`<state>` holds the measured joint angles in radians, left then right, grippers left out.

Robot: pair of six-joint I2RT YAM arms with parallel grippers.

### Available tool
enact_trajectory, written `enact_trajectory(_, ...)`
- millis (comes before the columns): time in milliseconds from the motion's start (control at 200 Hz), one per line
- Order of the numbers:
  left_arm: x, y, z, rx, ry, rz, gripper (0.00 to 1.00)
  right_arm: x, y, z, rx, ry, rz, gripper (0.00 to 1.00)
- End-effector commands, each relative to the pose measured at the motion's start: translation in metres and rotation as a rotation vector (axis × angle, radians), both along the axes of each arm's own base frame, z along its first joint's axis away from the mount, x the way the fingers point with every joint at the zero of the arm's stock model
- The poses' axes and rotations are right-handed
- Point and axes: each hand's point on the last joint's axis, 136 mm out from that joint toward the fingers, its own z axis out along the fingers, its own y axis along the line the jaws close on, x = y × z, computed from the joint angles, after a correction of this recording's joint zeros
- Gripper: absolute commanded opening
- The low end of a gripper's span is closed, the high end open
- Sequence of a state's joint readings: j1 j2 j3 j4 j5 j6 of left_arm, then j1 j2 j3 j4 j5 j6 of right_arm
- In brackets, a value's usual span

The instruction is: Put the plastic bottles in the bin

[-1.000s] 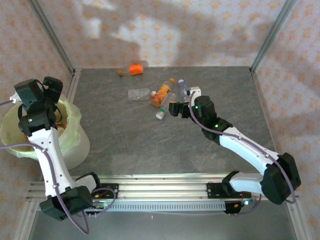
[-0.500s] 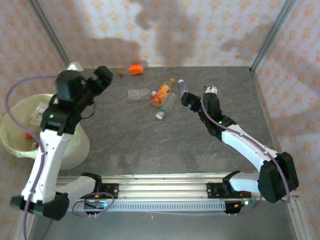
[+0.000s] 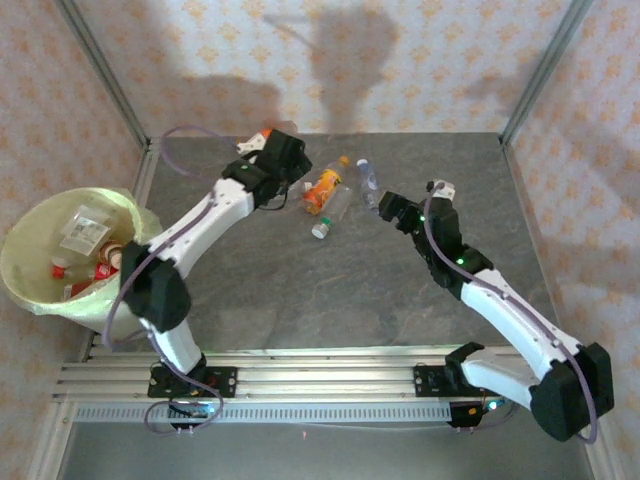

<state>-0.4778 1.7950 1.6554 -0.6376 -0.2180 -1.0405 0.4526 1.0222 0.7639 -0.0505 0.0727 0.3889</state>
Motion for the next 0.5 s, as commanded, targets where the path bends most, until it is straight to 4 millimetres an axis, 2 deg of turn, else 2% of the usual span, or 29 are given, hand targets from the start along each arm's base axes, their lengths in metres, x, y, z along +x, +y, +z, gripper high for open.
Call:
enact_trajectory(0,0.015,0.023,0.002,0.001,-0.046,0.213,1.00,-0.015,-0.015,-0.011,-0.093,0.027,-0.013,0.99)
enact_trajectory(70,0.025,0.027,-0.013,-0.033,-0.036,0.265,1.00,-0.020,-0.018,-0.011,-0.105,0.028,-0.010,0.99)
enact_trajectory(100,0.031,0.028,-0.032,-0.037,-0.006,0.286,1.00,-0.022,-0.019,-0.011,-0.107,0.027,-0.008,0.99)
enact_trajectory(245,0.047,0.033,-0.068,-0.078,0.056,0.370,1.00,-0.029,-0.023,-0.014,-0.119,0.030,-0.006,0.99)
enact_trajectory(495,0.065,0.057,-0.096,-0.047,0.089,0.507,1.00,-0.033,-0.023,-0.014,-0.143,0.035,0.014,0.99)
